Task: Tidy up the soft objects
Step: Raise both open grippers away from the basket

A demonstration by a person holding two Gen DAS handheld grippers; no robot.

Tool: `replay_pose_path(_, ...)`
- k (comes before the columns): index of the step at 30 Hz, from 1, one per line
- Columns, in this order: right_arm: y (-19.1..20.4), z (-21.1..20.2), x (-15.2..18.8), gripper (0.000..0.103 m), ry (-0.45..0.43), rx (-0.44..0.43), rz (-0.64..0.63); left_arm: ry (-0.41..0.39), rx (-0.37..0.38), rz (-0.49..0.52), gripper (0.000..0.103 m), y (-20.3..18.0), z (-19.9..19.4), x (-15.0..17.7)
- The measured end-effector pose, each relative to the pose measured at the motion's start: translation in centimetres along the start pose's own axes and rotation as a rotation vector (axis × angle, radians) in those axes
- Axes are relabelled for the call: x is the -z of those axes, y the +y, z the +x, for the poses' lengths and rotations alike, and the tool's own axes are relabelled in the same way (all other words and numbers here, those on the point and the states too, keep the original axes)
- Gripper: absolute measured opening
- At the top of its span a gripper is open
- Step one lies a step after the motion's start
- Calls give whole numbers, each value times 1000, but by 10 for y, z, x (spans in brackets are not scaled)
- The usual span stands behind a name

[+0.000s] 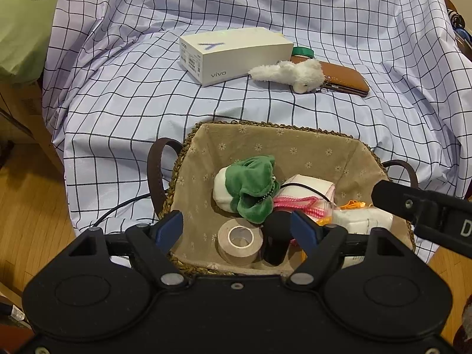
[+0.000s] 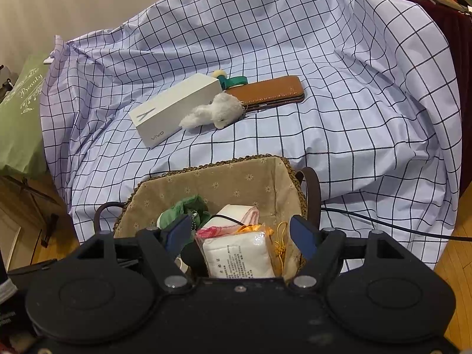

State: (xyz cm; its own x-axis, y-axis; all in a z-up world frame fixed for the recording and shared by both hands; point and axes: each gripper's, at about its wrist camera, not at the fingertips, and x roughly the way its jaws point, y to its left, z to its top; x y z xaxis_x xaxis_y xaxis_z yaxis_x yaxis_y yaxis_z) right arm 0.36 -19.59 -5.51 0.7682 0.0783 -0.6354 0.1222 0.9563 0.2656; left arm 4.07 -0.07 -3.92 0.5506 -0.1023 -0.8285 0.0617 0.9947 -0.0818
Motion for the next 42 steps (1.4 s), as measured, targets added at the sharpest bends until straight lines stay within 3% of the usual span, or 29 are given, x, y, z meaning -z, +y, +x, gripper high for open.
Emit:
replay_pose_path(24,0,10,-8,75,6,5,-31,-23,-20,11,76,3,0,-7)
replay_pose_path(35,6,36,-47,76,35,28,-46,11,-7,26,76,9,13,-28)
replay_pose_path(42,16,57,-86,76,26,37,-91,17,21,29,76,18,23,-59)
